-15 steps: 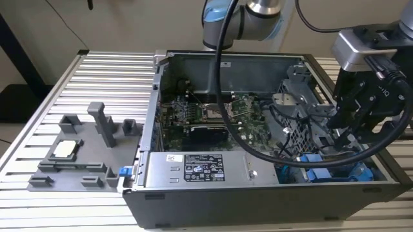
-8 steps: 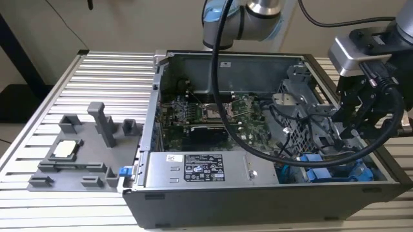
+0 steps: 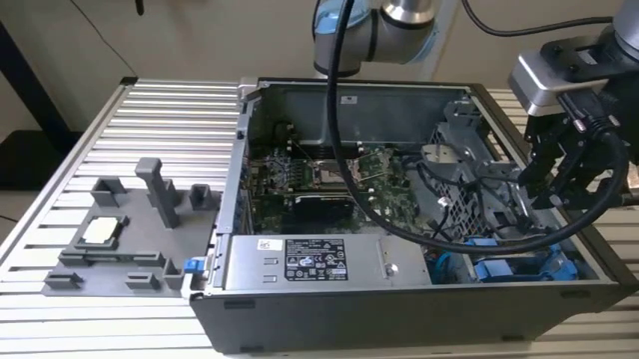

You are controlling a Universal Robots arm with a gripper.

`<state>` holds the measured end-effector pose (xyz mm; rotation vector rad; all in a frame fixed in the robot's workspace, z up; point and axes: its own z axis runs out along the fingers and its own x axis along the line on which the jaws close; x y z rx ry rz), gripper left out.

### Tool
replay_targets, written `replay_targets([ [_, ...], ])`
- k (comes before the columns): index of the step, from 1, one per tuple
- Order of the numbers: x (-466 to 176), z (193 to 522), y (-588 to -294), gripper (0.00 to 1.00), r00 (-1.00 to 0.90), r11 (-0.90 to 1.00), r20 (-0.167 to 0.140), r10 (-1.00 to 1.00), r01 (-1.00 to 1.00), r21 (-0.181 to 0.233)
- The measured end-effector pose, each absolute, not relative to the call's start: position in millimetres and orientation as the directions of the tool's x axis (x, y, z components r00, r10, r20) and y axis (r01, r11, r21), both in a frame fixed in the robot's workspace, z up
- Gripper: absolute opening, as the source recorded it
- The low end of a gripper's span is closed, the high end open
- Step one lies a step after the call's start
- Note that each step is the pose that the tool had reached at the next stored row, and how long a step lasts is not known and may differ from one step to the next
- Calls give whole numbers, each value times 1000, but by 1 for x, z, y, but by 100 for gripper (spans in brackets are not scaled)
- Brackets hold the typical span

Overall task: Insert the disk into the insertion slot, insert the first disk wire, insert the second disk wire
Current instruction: 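Insert the first disk wire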

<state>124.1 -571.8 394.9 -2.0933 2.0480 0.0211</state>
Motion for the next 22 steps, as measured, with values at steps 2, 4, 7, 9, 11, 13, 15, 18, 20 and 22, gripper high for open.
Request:
replay_targets([
  [2, 124, 394, -571, 40, 41, -15, -158, -987, -987, -161],
  [4, 124, 394, -569, 40, 48, -18, -157, -986, -983, -184],
  [7, 123, 392, -564, 40, 65, -32, -153, -986, -977, -210],
  [9, 123, 391, -561, 40, 77, -43, -146, -986, -974, -223],
  [11, 123, 390, -558, 40, 84, -53, -127, -988, -972, -230],
  [13, 122, 390, -557, 40, 88, -63, -97, -991, -971, -230],
  [15, 122, 390, -554, 40, 89, -72, -64, -994, -970, -234],
  [18, 120, 389, -546, 40, 89, -81, -27, -996, -968, -237],
  [20, 118, 389, -540, 40, 89, -86, -2, -996, -968, -235],
  [22, 116, 389, -534, 40, 89, -92, 23, -996, -968, -233],
])
